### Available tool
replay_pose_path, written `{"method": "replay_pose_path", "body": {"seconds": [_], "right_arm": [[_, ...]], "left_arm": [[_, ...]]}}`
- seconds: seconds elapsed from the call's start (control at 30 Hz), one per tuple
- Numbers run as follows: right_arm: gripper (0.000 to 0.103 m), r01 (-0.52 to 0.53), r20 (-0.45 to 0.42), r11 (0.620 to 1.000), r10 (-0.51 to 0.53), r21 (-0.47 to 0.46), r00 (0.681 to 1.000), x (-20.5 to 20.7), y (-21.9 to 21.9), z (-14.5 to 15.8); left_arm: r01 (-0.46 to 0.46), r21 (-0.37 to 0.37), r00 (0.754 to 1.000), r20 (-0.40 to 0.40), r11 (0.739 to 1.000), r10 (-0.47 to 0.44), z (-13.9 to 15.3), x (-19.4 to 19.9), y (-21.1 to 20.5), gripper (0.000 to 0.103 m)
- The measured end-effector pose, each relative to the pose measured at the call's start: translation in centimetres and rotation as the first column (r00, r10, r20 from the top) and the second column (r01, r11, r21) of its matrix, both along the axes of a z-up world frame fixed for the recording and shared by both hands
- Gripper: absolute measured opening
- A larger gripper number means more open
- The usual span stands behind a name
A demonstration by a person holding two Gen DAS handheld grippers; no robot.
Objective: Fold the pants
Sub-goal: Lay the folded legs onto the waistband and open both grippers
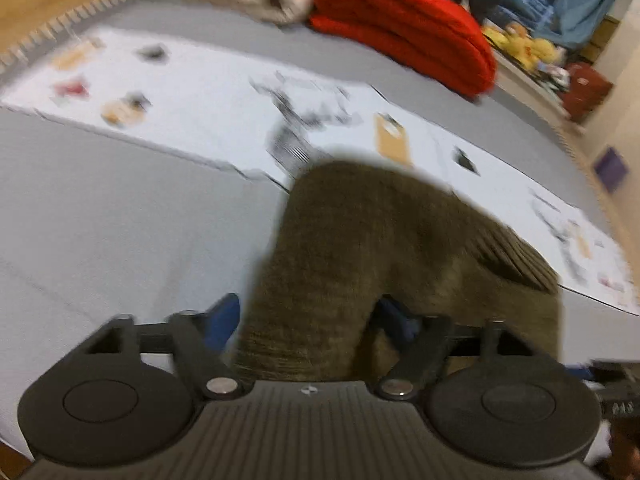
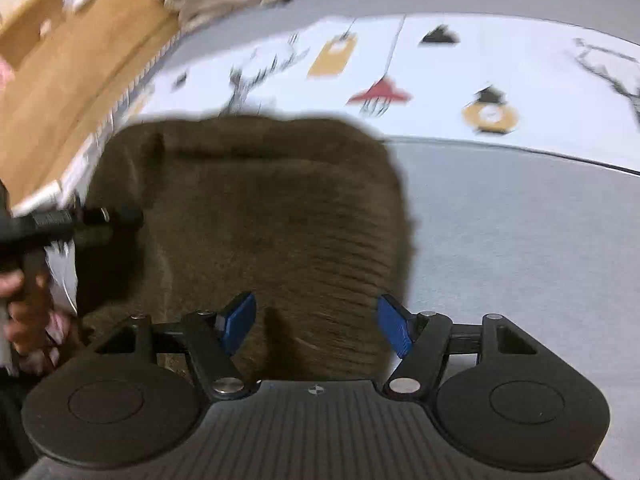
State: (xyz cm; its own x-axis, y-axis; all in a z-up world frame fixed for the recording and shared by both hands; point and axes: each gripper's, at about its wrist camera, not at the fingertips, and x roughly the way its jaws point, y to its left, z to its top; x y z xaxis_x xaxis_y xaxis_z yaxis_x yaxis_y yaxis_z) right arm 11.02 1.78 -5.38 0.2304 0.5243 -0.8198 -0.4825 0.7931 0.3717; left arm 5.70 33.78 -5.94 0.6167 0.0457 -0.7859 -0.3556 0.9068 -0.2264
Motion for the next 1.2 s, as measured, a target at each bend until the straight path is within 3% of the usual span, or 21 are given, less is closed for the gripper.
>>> {"method": "replay_pose_path", "body": {"seconds": [0.07,0.13,0.2,0.3,0.37,0.4,0.47,0.57,0.67,0.77,0.87,1.0,1.1,1.13,1.2], "right_arm": [[0.079,0.03,-0.022,0.999,-0.031,-0.031,0.999,0.5,0.7,-0.9],[0.081,0.083,-0.07,0.996,-0.084,-0.028,0.994,1.1,0.6,-1.7],[0.081,0.125,-0.129,0.992,-0.126,-0.015,0.984,2.0,0.7,-2.8],[0.083,0.156,-0.198,0.988,-0.153,0.002,0.968,2.6,1.0,-4.3],[0.073,0.149,-0.182,0.989,-0.145,0.009,0.972,2.1,1.3,-4.3],[0.067,0.144,-0.168,0.989,-0.139,0.019,0.976,1.9,1.3,-4.1],[0.04,0.15,-0.15,0.988,-0.142,0.041,0.978,1.6,0.9,-3.5],[0.024,0.173,-0.125,0.98,-0.16,0.097,0.979,1.6,-0.8,-2.0],[0.022,0.196,-0.077,0.971,-0.186,0.137,0.979,2.0,-3.5,0.1],[0.022,0.257,-0.05,0.96,-0.253,0.11,0.966,2.5,-7.4,1.1],[0.022,0.361,-0.054,0.931,-0.358,0.051,0.932,3.1,-12.5,1.1],[0.022,0.465,0.057,0.884,-0.462,-0.047,0.885,3.4,-19.0,1.5],[0.022,0.539,0.095,0.835,-0.531,-0.111,0.842,3.7,-23.2,0.7],[0.024,0.551,0.091,0.825,-0.544,-0.123,0.834,3.5,-24.3,0.2],[0.029,0.562,0.074,0.818,-0.557,-0.122,0.827,3.3,-25.8,-0.3]], "left_arm": [[-0.055,-0.028,0.998,0.013,0.998,0.056,0.2,-0.2,1.0,0.084],[-0.089,-0.119,0.996,-0.024,0.989,0.087,-0.6,0.0,1.9,0.087],[-0.077,-0.202,0.994,-0.087,0.976,0.061,-2.5,0.5,2.4,0.091],[-0.038,-0.251,0.984,-0.176,0.967,-0.007,-5.1,1.5,1.7,0.092],[-0.018,-0.265,0.98,-0.197,0.964,-0.036,-6.1,2.2,1.3,0.091],[-0.009,-0.266,0.98,-0.196,0.964,-0.045,-6.2,2.6,1.0,0.084],[0.009,-0.228,0.98,-0.189,0.974,-0.053,-6.0,3.2,0.1,0.077],[0.034,-0.182,0.981,-0.182,0.983,-0.068,-5.1,4.0,-1.7,0.066],[0.075,-0.218,0.981,-0.16,0.973,-0.111,-4.6,5.3,-4.2,0.056],[0.152,-0.245,0.971,-0.142,0.958,-0.19,-4.2,7.3,-8.4,0.053],[0.237,-0.27,0.952,-0.128,0.933,-0.278,-4.1,9.9,-14.0,0.051],[0.355,-0.276,0.913,-0.105,0.893,-0.395,-4.6,12.3,-21.9,0.051],[0.419,-0.243,0.889,-0.084,0.875,-0.449,-4.8,12.7,-26.4,0.057],[0.428,-0.211,0.887,-0.088,0.879,-0.453,-5.1,13.0,-27.1,0.059],[0.425,-0.139,0.891,-0.108,0.894,-0.44,-5.0,12.9,-27.7,0.074]]}}
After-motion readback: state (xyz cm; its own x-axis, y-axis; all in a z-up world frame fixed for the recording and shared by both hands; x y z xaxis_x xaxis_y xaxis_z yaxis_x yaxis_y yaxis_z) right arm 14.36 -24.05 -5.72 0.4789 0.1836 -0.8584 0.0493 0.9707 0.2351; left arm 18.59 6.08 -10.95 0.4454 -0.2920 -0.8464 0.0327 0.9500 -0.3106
